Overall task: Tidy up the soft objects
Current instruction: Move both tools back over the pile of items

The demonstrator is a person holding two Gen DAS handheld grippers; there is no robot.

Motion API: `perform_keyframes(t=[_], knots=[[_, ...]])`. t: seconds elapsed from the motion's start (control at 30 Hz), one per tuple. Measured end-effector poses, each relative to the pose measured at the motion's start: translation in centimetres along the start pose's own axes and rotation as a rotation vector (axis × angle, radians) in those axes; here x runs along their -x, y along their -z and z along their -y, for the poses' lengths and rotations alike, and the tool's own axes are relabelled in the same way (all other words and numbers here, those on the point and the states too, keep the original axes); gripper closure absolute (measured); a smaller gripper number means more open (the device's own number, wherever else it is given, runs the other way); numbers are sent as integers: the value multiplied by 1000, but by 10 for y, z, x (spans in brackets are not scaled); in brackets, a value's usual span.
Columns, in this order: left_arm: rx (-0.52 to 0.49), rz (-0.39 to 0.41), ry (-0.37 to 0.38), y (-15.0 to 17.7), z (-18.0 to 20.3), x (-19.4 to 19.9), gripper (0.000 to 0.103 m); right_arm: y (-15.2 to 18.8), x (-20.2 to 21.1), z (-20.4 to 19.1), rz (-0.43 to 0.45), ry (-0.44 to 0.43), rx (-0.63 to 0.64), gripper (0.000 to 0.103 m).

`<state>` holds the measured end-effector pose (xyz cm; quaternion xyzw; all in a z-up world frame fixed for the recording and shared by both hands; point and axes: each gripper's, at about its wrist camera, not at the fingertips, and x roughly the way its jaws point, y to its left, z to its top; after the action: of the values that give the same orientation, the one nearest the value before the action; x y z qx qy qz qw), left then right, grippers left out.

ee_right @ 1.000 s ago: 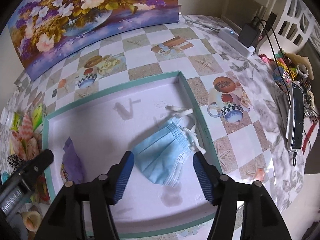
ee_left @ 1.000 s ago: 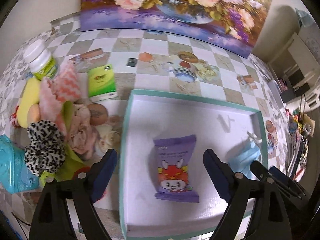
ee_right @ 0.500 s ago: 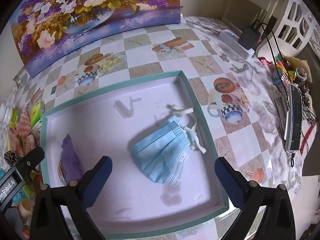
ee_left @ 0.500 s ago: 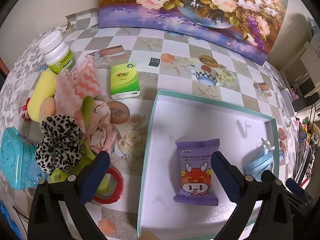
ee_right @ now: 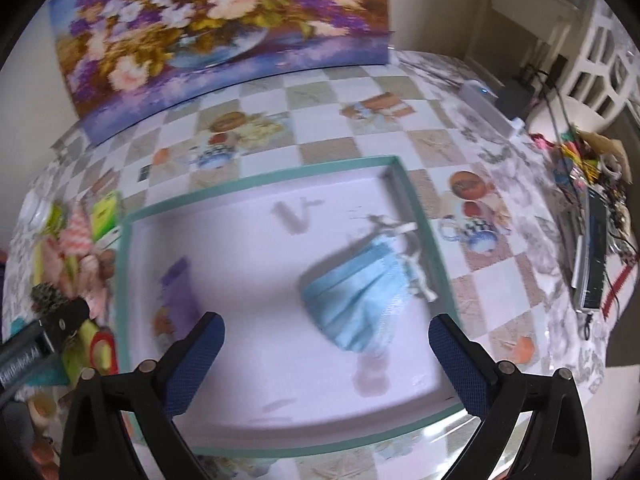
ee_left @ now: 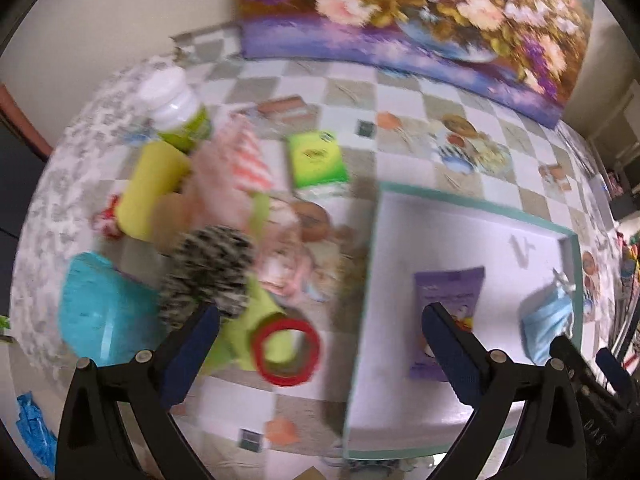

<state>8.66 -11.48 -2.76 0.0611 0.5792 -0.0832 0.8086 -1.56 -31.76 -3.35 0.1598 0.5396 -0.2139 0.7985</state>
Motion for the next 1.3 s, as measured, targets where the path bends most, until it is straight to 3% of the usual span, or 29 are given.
perform_keyframes(t=[0.3, 0.57, 0.9, 1.1, 1.17, 1.3], knots=[[-8, 32, -20, -8, -43, 22, 2, 11, 5, -45, 5, -63, 119, 0], [111, 47, -63, -12, -106, 26, 2, 11, 9, -83, 13, -184, 141, 0], [213, 58, 61, -18, -139, 14, 2, 13, 2, -139, 7, -261, 207, 0], [234, 71, 76, -24, -146, 10, 2, 14, 0, -166, 9, -286, 235, 0], [230, 74, 71, -26, -150, 11, 2, 13, -1, -173, 6, -294, 238, 0], [219, 48, -12, -29, -156, 4, 2, 12, -5, -185, 1, -302, 245, 0]])
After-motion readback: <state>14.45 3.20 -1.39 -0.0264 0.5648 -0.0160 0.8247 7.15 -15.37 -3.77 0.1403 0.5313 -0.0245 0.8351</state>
